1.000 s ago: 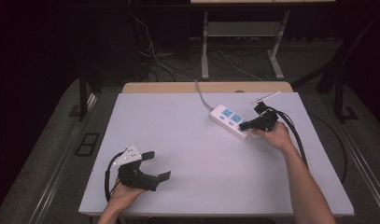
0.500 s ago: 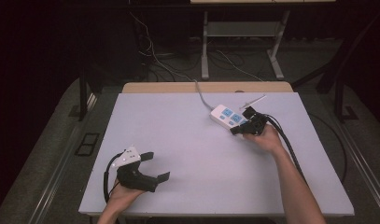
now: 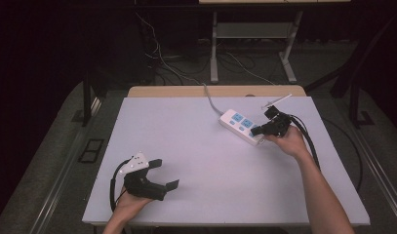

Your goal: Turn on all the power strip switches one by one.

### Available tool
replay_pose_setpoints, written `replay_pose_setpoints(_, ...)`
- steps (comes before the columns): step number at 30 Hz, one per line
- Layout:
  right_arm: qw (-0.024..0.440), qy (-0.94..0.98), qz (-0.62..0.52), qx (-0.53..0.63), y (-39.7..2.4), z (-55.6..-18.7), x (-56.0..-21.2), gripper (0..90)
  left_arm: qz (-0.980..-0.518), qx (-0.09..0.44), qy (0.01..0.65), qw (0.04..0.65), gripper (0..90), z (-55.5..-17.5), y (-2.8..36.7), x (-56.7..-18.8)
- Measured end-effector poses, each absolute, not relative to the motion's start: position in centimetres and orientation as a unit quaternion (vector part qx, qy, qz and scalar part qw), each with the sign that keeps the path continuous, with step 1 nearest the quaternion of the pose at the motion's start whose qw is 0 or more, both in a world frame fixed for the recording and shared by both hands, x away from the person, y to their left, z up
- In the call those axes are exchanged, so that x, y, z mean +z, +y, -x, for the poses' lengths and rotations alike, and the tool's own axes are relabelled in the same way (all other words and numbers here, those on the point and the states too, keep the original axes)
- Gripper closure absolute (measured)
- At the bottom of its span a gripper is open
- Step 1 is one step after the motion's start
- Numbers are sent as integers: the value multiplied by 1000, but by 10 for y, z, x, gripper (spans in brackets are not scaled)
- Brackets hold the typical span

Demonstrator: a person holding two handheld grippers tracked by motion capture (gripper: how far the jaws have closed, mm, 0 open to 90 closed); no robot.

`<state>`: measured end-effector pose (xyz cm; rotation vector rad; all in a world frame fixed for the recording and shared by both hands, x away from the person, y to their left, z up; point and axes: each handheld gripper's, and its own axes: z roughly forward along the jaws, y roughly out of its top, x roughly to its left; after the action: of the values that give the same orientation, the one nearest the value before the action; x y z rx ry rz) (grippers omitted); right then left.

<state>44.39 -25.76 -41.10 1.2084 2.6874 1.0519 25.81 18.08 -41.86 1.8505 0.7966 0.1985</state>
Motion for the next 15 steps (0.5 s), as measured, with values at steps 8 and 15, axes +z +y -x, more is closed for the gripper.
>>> replay_pose_setpoints(8,1,851,-394,346,-257,-448,-416,900,-775,85,333,530,0,-258,182,-418)
replay_pose_setpoints(15,3,852,-392,347,-258,-448,-418,900,-775,85,332,530,0,-258,181,-418)
